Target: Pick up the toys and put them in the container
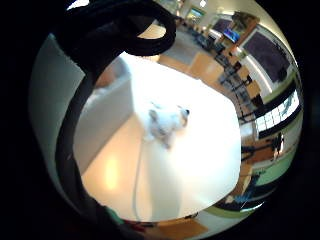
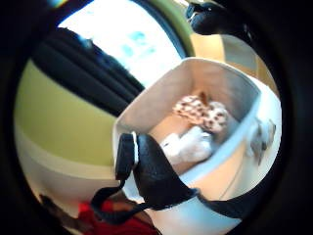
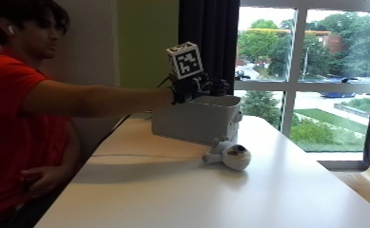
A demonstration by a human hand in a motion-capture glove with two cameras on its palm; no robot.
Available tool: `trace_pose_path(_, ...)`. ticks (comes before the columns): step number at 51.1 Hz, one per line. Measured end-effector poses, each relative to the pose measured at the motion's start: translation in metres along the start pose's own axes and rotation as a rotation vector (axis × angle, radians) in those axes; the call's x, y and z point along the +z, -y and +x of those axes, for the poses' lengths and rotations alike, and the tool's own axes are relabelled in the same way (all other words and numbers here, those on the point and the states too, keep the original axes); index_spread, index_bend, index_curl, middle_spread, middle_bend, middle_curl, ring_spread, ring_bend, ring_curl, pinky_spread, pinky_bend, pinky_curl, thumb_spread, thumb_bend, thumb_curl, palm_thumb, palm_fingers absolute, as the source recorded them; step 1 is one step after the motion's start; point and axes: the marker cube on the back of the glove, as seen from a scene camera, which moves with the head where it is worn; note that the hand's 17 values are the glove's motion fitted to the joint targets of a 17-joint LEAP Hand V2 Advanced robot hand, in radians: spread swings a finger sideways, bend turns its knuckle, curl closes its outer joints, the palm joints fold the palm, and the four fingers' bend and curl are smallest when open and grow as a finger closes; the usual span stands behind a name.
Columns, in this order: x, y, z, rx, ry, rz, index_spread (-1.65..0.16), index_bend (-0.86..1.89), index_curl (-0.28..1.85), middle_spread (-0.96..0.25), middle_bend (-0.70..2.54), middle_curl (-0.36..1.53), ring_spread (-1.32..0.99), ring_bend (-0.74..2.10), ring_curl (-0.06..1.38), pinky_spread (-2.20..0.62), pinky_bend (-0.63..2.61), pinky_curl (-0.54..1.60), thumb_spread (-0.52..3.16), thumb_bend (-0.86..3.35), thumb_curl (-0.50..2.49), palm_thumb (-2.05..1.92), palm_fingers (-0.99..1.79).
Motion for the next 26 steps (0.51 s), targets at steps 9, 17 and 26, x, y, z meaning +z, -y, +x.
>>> trace_pose_path(9, 0.023, -0.032, 0.083, 0.177, -0.066, -0.038, -0.43, 0.21, 0.53, -0.18, 0.41, 0.41, -0.15, 0.53, 0.23, 0.03, 0.89, 0.34, 1.03, -0.10, 0.39, -0.13, 0.00)
trace_pose_path(17, 0.050, -0.051, 0.121, 0.312, -0.104, -0.116, -0.44, 0.25, 0.53, -0.17, 0.37, 0.40, -0.15, 0.49, 0.22, 0.04, 0.84, 0.32, 1.05, -0.09, 0.32, -0.12, 0.01)
trace_pose_path(26, 0.076, -0.052, 0.136, 0.363, -0.123, -0.185, -0.44, 0.22, 0.51, -0.16, 0.30, 0.38, -0.14, 0.43, 0.22, 0.05, 0.83, 0.32, 1.04, -0.08, 0.28, -0.09, -0.04)
